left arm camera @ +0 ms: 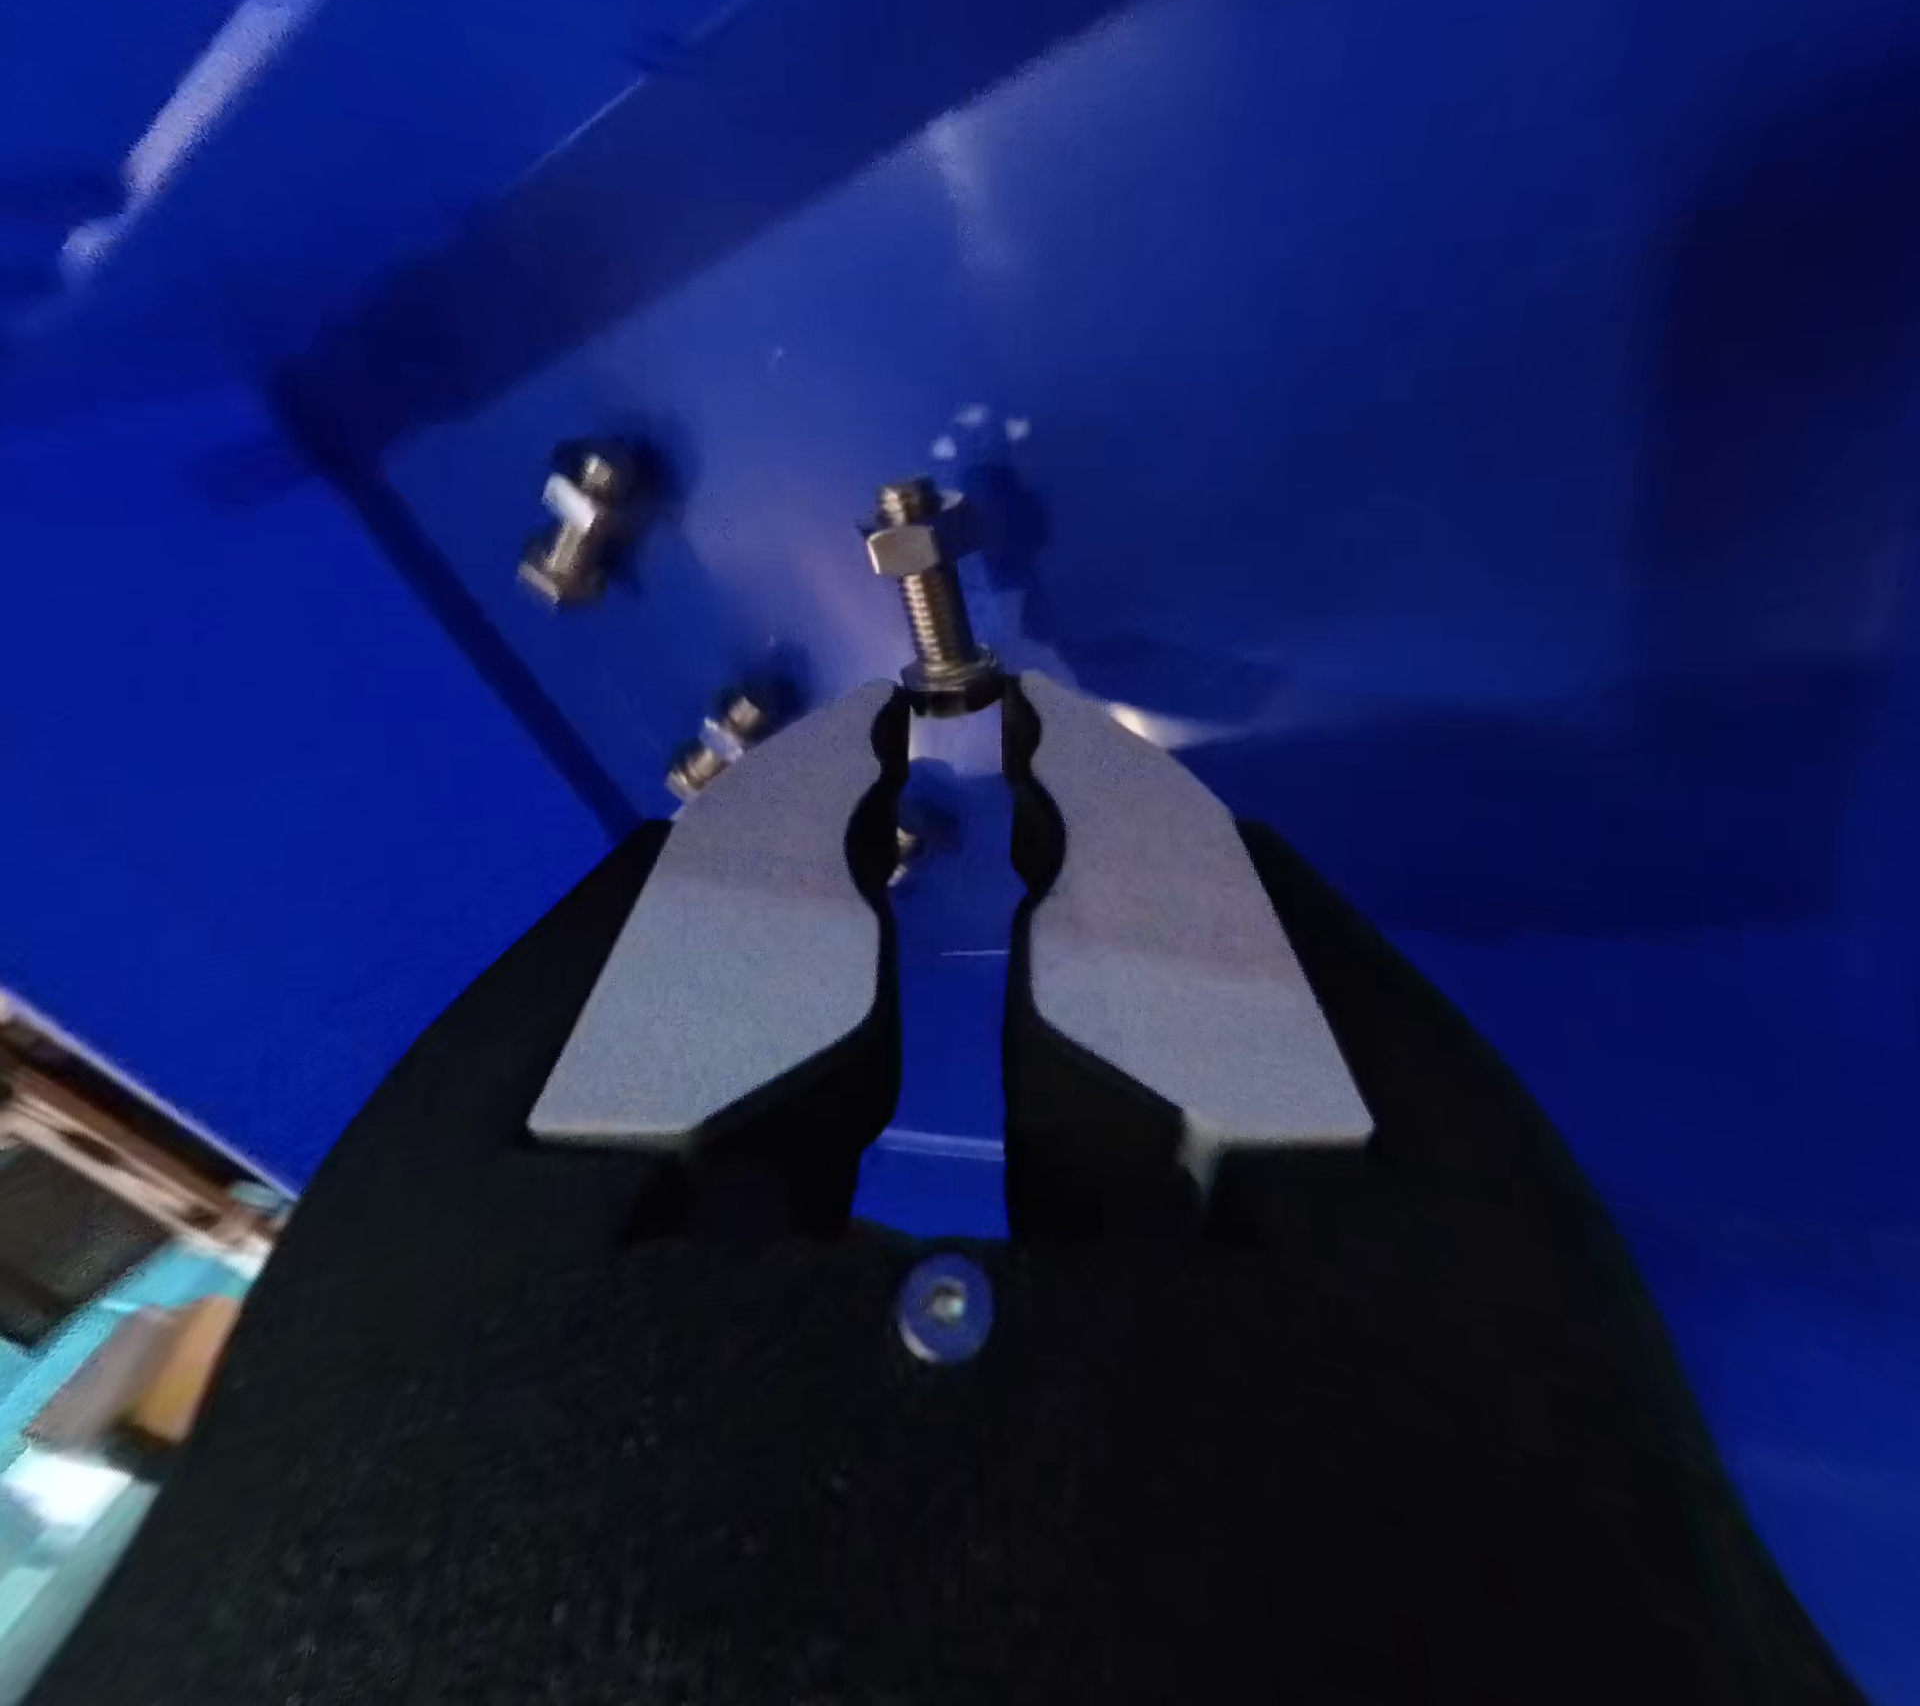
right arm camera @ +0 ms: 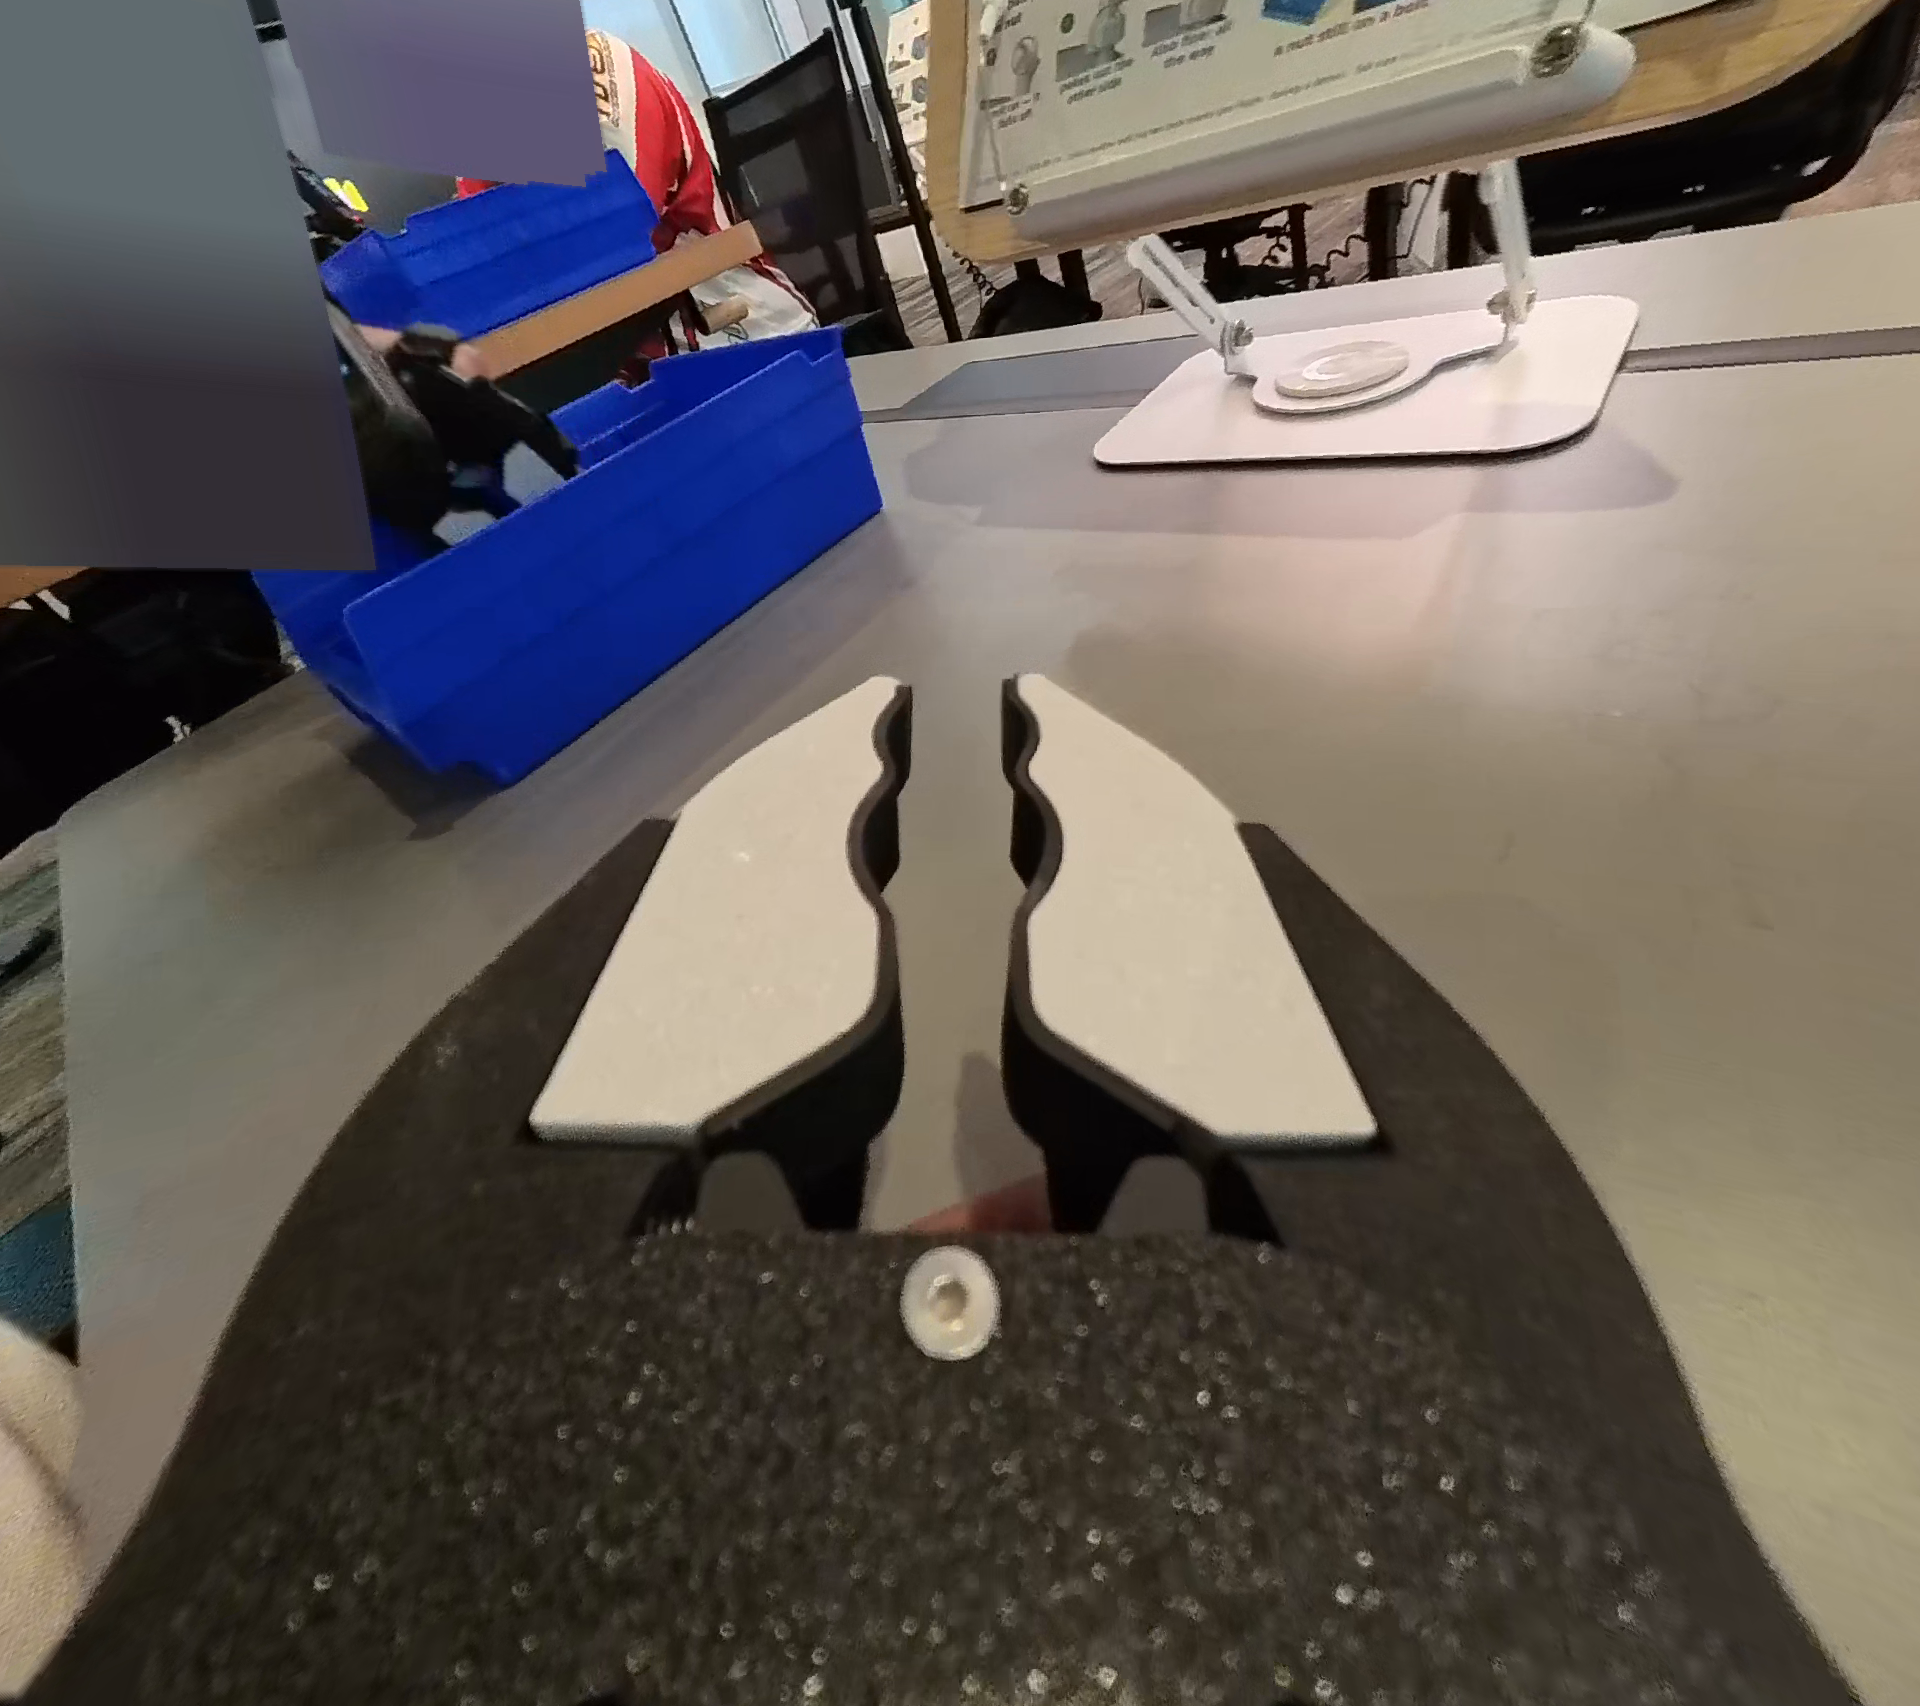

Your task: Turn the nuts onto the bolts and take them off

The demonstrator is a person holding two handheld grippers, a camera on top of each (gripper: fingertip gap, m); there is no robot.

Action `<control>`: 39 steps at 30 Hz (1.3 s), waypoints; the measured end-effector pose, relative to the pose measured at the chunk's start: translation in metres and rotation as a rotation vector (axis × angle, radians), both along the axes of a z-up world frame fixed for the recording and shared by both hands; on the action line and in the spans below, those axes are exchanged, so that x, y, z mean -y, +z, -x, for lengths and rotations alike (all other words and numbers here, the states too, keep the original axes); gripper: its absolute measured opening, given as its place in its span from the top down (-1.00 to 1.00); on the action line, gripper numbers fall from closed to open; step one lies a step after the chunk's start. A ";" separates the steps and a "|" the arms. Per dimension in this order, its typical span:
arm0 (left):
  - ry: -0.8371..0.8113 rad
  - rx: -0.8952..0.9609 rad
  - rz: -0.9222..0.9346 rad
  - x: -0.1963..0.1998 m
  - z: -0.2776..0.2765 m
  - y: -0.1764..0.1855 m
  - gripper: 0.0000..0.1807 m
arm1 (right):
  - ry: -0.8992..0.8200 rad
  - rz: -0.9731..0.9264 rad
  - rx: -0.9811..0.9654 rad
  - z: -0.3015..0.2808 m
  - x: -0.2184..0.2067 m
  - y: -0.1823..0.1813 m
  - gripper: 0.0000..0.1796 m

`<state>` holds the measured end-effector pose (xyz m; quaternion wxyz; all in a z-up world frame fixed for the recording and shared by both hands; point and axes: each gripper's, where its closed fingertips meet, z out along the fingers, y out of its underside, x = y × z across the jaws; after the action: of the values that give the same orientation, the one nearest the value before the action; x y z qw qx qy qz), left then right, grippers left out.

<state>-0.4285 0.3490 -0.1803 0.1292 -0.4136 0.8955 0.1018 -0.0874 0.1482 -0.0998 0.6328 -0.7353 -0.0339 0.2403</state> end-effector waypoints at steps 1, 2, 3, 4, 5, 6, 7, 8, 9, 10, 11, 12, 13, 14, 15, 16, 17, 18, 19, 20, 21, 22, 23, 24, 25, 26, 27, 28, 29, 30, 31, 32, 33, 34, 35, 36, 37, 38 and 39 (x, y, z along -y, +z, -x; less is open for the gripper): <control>0.067 0.069 0.000 0.001 -0.001 0.005 0.81 | 0.009 -0.001 0.010 0.002 0.000 0.000 0.82; 0.127 0.147 -0.016 0.000 -0.005 0.012 0.81 | 0.018 -0.002 0.023 0.005 0.000 0.000 0.83; 0.188 0.222 -0.018 -0.001 -0.009 0.021 0.81 | 0.027 -0.003 0.039 0.008 0.001 -0.001 0.83; 0.255 0.304 -0.007 0.000 -0.014 0.029 0.81 | 0.033 -0.007 0.052 0.010 0.001 -0.001 0.83; 0.310 0.382 -0.001 0.000 -0.018 0.039 0.81 | 0.038 -0.012 0.062 0.012 0.002 0.000 0.83; 0.347 0.445 -0.006 0.000 -0.022 0.048 0.81 | 0.044 -0.015 0.069 0.014 0.003 0.000 0.83; 0.377 0.505 -0.011 0.000 -0.026 0.058 0.81 | 0.048 -0.019 0.074 0.015 0.004 0.000 0.83; 0.405 0.559 0.003 0.003 -0.030 0.067 0.81 | 0.047 -0.024 0.080 0.015 0.004 0.001 0.84; 0.425 0.614 0.022 0.007 -0.035 0.076 0.82 | 0.049 -0.026 0.084 0.016 0.005 0.001 0.84; 0.446 0.677 0.044 0.012 -0.041 0.086 0.82 | 0.053 -0.027 0.085 0.017 0.005 0.001 0.84; 0.469 0.743 0.081 0.017 -0.049 0.097 0.82 | 0.056 -0.027 0.085 0.017 0.006 0.001 0.84; 0.488 0.814 0.120 0.023 -0.059 0.108 0.82 | 0.058 -0.028 0.085 0.017 0.006 0.001 0.84; 0.504 0.896 0.159 0.029 -0.069 0.121 0.82 | 0.059 -0.031 0.086 0.017 0.007 0.001 0.84; 0.511 0.979 0.217 0.038 -0.082 0.134 0.81 | 0.060 -0.034 0.089 0.017 0.007 0.001 0.84; 0.506 1.061 0.284 0.050 -0.095 0.149 0.82 | 0.059 -0.037 0.093 0.018 0.008 0.002 0.84; 0.497 1.149 0.340 0.060 -0.110 0.164 0.82 | 0.058 -0.039 0.096 0.018 0.008 0.002 0.85; 0.480 1.229 0.402 0.073 -0.124 0.178 0.82 | 0.058 -0.037 0.100 0.018 0.008 0.002 0.85; 0.458 1.294 0.462 0.086 -0.139 0.190 0.82 | 0.061 -0.035 0.104 0.019 0.008 0.001 0.85; 0.444 1.356 0.508 0.097 -0.153 0.200 0.82 | 0.063 -0.035 0.108 0.020 0.007 0.001 0.85; 0.429 1.405 0.562 0.110 -0.167 0.208 0.82 | 0.062 -0.036 0.109 0.020 0.007 0.001 0.85; 0.412 1.434 0.614 0.123 -0.180 0.213 0.82 | 0.062 -0.039 0.111 0.020 0.007 0.001 0.85; 0.406 1.461 0.647 0.134 -0.194 0.216 0.82 | 0.065 -0.042 0.116 0.021 0.008 0.002 0.85; 0.404 1.484 0.686 0.144 -0.207 0.217 0.82 | 0.066 -0.047 0.118 0.021 0.008 0.002 0.85; 0.403 1.488 0.725 0.154 -0.220 0.215 0.82 | 0.067 -0.052 0.119 0.021 0.008 0.003 0.85; 0.415 1.488 0.739 0.161 -0.233 0.210 0.82 | 0.074 -0.052 0.121 0.021 0.009 0.004 0.85; 0.432 1.487 0.751 0.166 -0.245 0.204 0.82 | 0.082 -0.050 0.118 0.020 0.009 0.006 0.85; 0.436 1.481 0.780 0.172 -0.255 0.197 0.82 | 0.090 -0.057 0.110 0.017 0.010 0.010 0.85; 0.427 1.470 0.810 0.179 -0.265 0.189 0.82 | 0.100 -0.064 0.105 0.014 0.010 0.016 0.85; 0.420 1.467 0.818 0.182 -0.272 0.181 0.82 | 0.119 -0.067 0.108 0.012 0.010 0.021 0.84; 0.417 1.466 0.826 0.183 -0.278 0.173 0.82 | 0.144 -0.065 0.112 0.010 0.011 0.025 0.84; 0.413 1.461 0.853 0.183 -0.282 0.165 0.82 | 0.176 -0.058 0.111 0.008 0.013 0.029 0.83; 0.413 1.460 0.880 0.183 -0.285 0.160 0.82 | 0.216 -0.044 0.104 0.008 0.014 0.031 0.83; 0.416 1.458 0.902 0.182 -0.287 0.156 0.82 | 0.252 -0.023 0.091 0.009 0.017 0.033 0.81; 0.394 1.450 0.921 0.185 -0.288 0.154 0.82 | 0.274 -0.011 0.067 0.009 0.018 0.035 0.78; 0.357 1.452 0.921 0.188 -0.287 0.154 0.82 | 0.293 -0.022 0.036 0.010 0.019 0.041 0.77; 0.318 1.451 0.920 0.193 -0.285 0.152 0.82 | 0.311 -0.056 0.003 0.012 0.021 0.050 0.76; 0.285 1.442 0.941 0.198 -0.283 0.150 0.82 | 0.320 -0.096 -0.019 0.014 0.022 0.058 0.76; 0.272 1.427 0.967 0.202 -0.282 0.146 0.82 | 0.331 -0.129 -0.021 0.016 0.021 0.064 0.74; 0.266 1.414 0.987 0.204 -0.281 0.143 0.82 | 0.351 -0.149 -0.019 0.020 0.021 0.067 0.71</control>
<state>-0.1472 0.1446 -0.0370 0.4479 -0.4897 0.4914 -0.5640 -0.1073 0.1275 -0.0328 0.6341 -0.6670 -0.1733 0.3508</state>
